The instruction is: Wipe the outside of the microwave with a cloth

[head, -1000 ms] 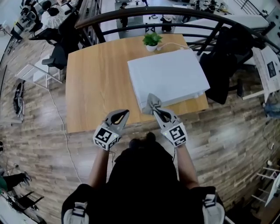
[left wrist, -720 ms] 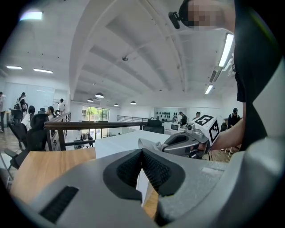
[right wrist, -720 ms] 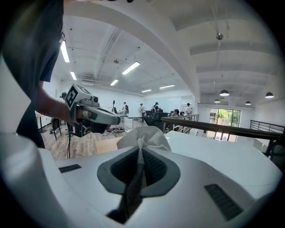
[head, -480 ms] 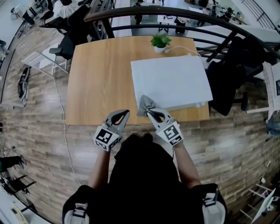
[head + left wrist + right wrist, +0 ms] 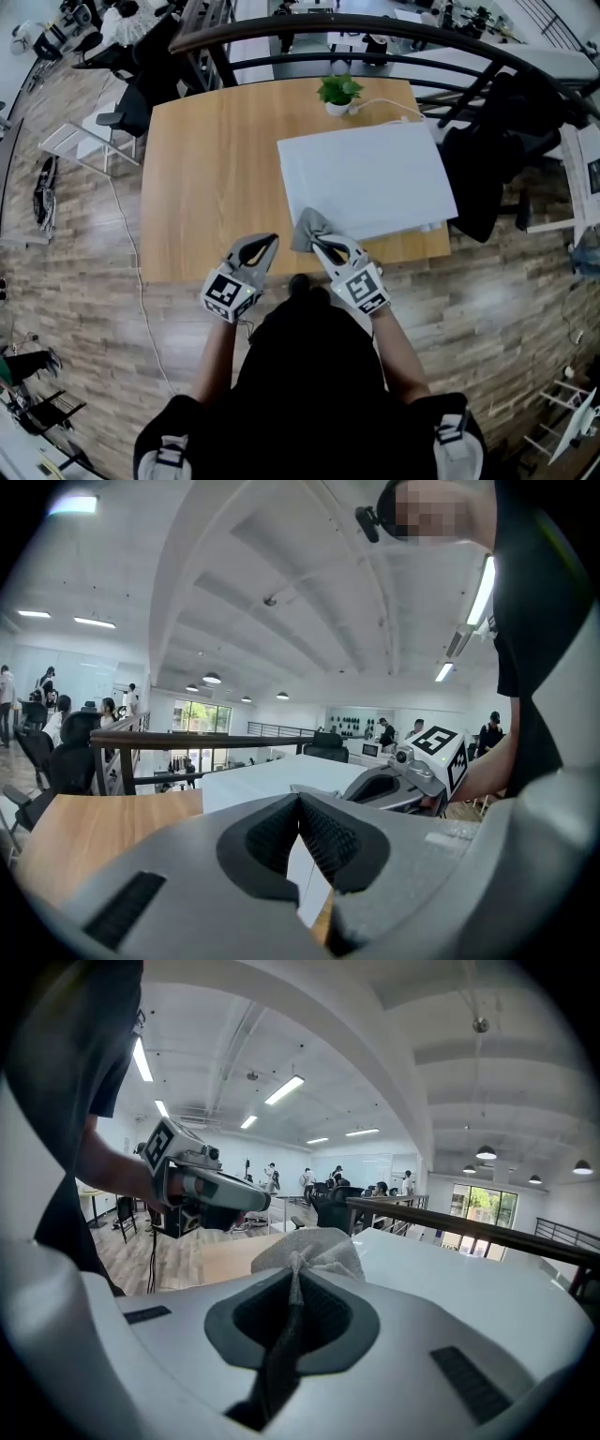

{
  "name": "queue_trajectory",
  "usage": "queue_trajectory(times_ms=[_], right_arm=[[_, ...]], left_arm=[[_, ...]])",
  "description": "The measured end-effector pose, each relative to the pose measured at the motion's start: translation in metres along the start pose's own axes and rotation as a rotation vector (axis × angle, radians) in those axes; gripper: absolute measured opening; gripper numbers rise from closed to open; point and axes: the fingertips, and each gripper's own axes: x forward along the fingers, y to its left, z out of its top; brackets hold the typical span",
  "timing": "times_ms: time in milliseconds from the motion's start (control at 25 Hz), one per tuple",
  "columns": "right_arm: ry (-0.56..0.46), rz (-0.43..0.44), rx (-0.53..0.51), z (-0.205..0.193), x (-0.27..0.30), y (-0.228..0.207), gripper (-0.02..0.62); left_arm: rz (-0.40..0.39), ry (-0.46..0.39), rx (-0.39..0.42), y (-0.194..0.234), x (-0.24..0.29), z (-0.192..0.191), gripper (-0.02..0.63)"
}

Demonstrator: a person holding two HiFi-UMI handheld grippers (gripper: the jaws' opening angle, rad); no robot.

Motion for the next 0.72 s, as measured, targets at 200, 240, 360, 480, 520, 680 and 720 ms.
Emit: queue_trajectory(times_ms=[200,240,360,480,520,680,720], right_arm=[[0.045,-0.061,-0.024,-0.004,0.009,-0.002,0.012],[0.062,-0.070,-0.033,-0.005,0.010,-0.002,0.012],[0.119,-0.104,-0.044,-0.005,0.012,-0.004,0.012],[0.151,-0.139,-0.014,-0.004,0.016,-0.006,0.012],[0.156,-0.147,0.004,-0.005,0.017,-0.006,0.014],[0.171,-0.180,0.026,-0.005,0.015,-0.005,0.012],[0.178,-0.184,0.025,-0.005,0.015,-0.005,0.014]], left_arm=[[-0.061,-0.002,0.017,0.007,0.008,-0.002,0.003],[-0.074,0.002,0.018,0.006,0.009,-0.004,0.003],[-0.117,-0.005,0.032,0.007,0.013,-0.005,0.003],[-0.150,-0.009,0.044,0.010,0.015,-0.004,0.003],[-0.158,-0.011,0.049,0.011,0.016,-0.004,0.003],[-0.174,-0.024,0.048,0.011,0.015,-0.002,0.003],[-0.175,-0.020,0.040,0.012,0.014,-0.001,0.003]])
